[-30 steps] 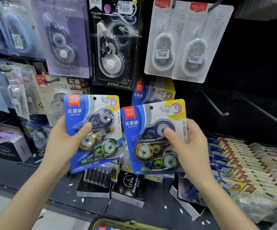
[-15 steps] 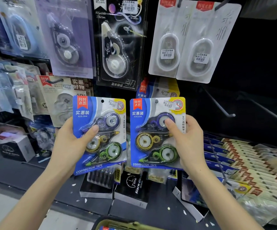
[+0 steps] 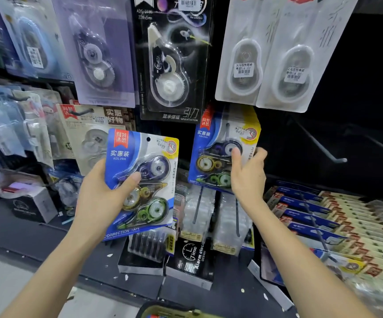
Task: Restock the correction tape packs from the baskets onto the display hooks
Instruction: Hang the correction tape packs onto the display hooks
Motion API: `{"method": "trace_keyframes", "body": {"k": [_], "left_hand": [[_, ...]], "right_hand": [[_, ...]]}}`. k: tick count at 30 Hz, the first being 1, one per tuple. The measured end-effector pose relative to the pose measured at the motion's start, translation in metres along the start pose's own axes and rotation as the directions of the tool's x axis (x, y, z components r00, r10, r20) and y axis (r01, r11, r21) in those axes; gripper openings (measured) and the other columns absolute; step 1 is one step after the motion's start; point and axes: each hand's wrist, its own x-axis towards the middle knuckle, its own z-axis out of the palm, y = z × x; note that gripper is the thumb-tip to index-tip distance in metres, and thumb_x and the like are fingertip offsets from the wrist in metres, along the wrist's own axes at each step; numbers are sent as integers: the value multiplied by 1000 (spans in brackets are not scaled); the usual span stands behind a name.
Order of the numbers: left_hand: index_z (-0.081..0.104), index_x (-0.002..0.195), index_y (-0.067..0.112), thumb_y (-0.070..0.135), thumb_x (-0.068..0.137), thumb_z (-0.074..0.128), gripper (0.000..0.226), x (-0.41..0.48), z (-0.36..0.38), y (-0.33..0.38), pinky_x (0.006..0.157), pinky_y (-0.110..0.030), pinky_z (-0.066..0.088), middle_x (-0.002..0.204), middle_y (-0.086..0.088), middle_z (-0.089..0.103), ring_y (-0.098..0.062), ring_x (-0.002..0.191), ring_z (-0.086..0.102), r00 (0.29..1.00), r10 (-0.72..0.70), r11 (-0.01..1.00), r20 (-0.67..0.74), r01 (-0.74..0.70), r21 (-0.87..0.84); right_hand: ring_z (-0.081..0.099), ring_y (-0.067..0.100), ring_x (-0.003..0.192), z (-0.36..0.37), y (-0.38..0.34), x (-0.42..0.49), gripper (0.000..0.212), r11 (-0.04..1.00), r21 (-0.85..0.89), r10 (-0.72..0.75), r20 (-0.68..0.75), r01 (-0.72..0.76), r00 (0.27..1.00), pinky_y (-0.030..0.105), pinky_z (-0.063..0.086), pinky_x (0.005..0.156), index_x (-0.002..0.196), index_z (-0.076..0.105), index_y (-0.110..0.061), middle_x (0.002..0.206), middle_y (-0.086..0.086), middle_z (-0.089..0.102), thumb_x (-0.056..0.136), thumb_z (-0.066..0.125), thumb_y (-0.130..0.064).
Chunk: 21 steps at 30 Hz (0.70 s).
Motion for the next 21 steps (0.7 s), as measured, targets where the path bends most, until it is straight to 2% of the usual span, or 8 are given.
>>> {"method": "trace_keyframes", "body": {"k": [4,6,9,12,14,16,18,21], "left_hand": [[69,98,42,33,70,74,29,-2,1,-6,93,-51,53,100,9,75,-22,98,70,995,-53,992,79,61,-111],[67,111,24,28,70,74,42,-7,7,-11,90,-44,55,106,1,75,-25,102,69,983,-79,974,163,111,-198],[68,107,23,26,67,76,41,-21,25,-15,80,-28,56,102,-3,75,-17,94,69,949,-92,955,303,171,-244],[72,100,29,39,62,78,40,-32,39,-20,78,-25,57,103,0,75,-12,92,70,914,-70,935,399,200,-294],[68,106,23,46,65,71,47,-29,42,-25,78,-19,53,106,5,74,-8,95,68,907,-31,944,420,164,-286],[65,112,19,58,71,60,57,-20,43,-35,86,-21,49,112,8,71,-5,103,64,908,-18,984,418,89,-152],[63,122,19,70,75,42,72,-10,41,-56,97,-27,42,125,11,64,-8,116,57,927,-15,979,374,-62,194],[55,139,14,72,82,15,90,-2,39,-101,110,-39,31,145,-12,51,-32,136,42,913,-27,718,407,-265,643]], "right_hand": [[56,28,110,-22,0,-34,65,968,-243,-80,-88,56,993,32,36,74,139,41,-12,124,10,54,93,51,-56],[61,18,97,-33,-4,-60,49,997,4,-82,97,82,992,32,42,76,123,54,-19,107,-2,62,91,53,-55],[67,12,96,-43,-17,-93,32,847,482,-68,514,-222,855,24,52,82,109,60,-22,102,-4,71,85,61,-43],[68,12,105,-42,-12,-105,24,738,641,-142,453,-211,880,27,54,88,114,60,-18,111,-3,73,91,66,-12],[66,17,108,-46,-6,-104,27,747,660,-181,314,-77,932,33,52,91,110,61,-30,112,-3,71,91,67,-12],[64,17,106,-56,-4,-99,27,774,633,-224,216,39,950,35,52,91,102,60,-41,109,-5,68,90,65,-18],[64,19,102,-64,-5,-91,25,778,621,-241,157,94,958,38,52,89,99,60,-42,107,-2,67,89,64,-19],[64,18,100,-72,-9,-77,23,799,584,-257,120,142,959,38,52,89,102,58,-36,105,-1,66,92,64,-15]]}}
